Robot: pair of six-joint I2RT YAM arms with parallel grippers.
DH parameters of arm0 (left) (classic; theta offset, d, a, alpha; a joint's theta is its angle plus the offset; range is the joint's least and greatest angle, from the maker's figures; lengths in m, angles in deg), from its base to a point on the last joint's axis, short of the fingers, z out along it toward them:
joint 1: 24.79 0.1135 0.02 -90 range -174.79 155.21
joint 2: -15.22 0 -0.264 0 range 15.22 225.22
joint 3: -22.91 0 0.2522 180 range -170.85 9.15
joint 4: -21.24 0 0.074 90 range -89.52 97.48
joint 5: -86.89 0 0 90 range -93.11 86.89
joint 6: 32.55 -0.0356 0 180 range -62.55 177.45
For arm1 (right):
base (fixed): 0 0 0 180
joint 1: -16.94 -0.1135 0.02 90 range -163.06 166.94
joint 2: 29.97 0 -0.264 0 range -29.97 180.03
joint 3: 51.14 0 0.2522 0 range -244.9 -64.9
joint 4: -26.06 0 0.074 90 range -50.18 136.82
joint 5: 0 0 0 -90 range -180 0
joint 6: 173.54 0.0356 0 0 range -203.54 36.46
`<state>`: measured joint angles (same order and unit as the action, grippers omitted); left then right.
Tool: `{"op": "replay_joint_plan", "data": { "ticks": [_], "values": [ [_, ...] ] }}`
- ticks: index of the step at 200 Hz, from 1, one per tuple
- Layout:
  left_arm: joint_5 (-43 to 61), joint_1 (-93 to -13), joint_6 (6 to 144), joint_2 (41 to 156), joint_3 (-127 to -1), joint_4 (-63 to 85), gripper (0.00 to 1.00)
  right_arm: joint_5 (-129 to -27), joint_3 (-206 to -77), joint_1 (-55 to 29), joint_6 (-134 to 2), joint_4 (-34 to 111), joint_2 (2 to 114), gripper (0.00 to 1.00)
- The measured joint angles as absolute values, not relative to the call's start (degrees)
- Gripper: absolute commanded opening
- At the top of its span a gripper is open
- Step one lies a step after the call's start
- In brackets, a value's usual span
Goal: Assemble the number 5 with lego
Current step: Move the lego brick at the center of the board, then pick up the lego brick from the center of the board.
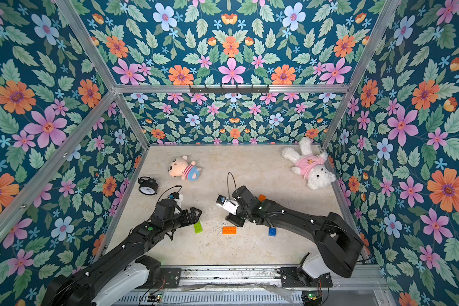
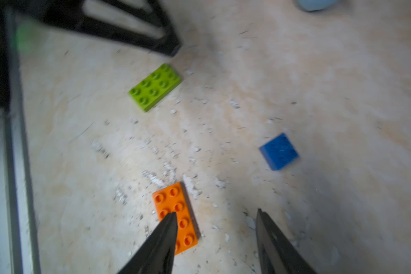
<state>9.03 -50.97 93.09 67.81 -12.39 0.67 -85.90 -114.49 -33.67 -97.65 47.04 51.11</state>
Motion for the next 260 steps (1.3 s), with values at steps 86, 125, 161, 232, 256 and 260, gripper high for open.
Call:
{"op": "replay_joint_plan", "data": {
  "ticks": [86, 125, 161, 232, 256, 260],
  "values": [
    [10.6, -64.9, 93.5, 76.3, -16.5, 6.6, 0.99, -106.5, -96.5, -23.0, -38.2, 66.3, 23.7, 0.58],
    [6.7, -72.3, 94.9, 82.5, -18.8, 9.2, 0.99, -103.9, -94.6, -22.7, -33.0, 69.3, 26.8, 0.57],
    [3.8, -75.6, 96.1, 86.7, -20.9, 10.8, 0.99, -99.4, -93.7, -22.8, -32.4, 68.3, 31.6, 0.57],
    [0.0, -76.6, 96.3, 88.0, -22.0, 11.3, 0.99, -97.6, -94.4, -22.9, -32.7, 68.4, 33.6, 0.50],
    [-0.8, -76.6, 96.3, 88.0, -22.1, 11.0, 0.99, -97.0, -94.4, -24.4, -32.8, 69.1, 34.5, 0.49],
    [-0.9, -76.6, 96.3, 88.0, -22.2, 10.9, 0.99, -96.9, -94.4, -24.7, -32.8, 69.3, 34.7, 0.48]
  ]
}}
